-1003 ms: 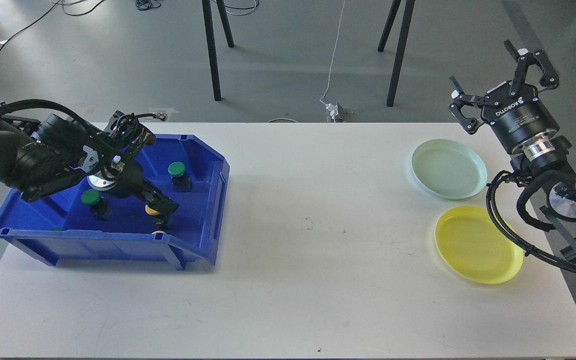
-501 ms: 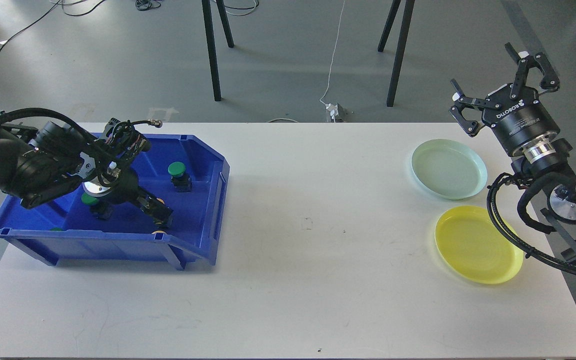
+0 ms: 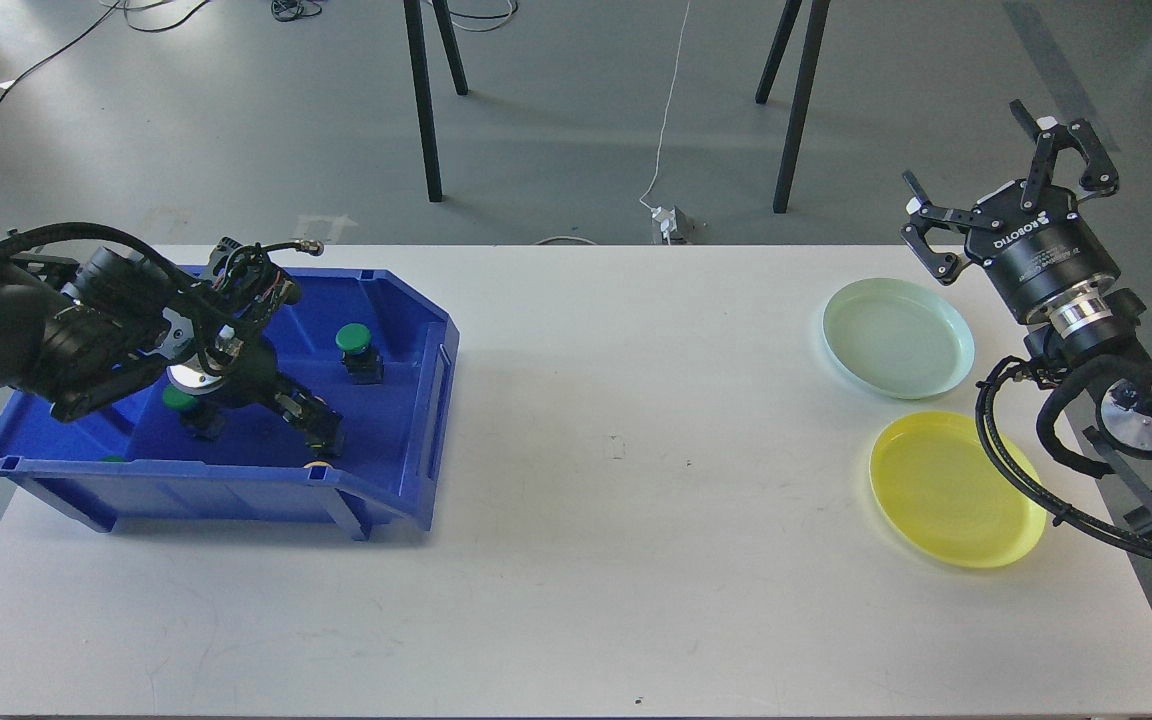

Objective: Pass button and place on color plate
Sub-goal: 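Lower the left gripper and grasp a yellow-topped button in the bin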

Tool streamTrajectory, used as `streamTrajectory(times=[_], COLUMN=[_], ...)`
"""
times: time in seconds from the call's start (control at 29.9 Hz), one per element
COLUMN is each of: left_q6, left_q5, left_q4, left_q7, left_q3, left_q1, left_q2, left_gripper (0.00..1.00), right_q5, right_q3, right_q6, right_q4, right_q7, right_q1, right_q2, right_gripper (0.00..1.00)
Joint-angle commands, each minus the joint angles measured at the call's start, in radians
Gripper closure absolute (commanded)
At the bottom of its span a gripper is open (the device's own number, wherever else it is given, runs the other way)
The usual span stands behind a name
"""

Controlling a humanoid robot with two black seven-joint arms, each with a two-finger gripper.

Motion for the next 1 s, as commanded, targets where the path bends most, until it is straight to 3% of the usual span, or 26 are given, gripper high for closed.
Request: streamTrajectory(times=[0.0,0.33,0.43,0.6,0.7,0.97], left_q6=[0.000,-0.003,-0.001,0.000,0.000,-0.003], left_q5=[0.000,0.000,0.002,0.013,0.017,0.017], left_q4=[0.003,0.000,0.000,0.000,0.000,-0.012], left_q7=[0.000,0.000,0.000,0.000,0.000,0.000], left_q3=[-0.001,-0.001,-0.001,0.002,0.000,-0.003], left_q1=[0.004,0.002,0.001,0.001,0.001,-0.012], left_q2=[0.001,0.001,0.001,0.001,0.001,0.006], left_gripper=[0.34,0.38,0.46,0.70,0.74,0.76], right_q5=[0.000,0.000,0.000,0.000,0.000,0.000], right_q3=[0.002,-0.001,0.000,0.000,-0.001,-0.003], right_q6=[0.000,0.000,0.000,0.000,0.000,0.000], right_q4=[0.000,-0.002,-0.002,-0.003,-0.003,-0.003], right_q7=[0.000,0.000,0.000,0.000,0.000,0.000], right_q1=[0.000,-0.002,-0.007,-0.008,-0.008,-0.010], right_q2=[0.000,0.000,0.000,0.000,0.000,0.000], right_gripper=[0.00,0.00,0.00,0.00,0.00,0.00])
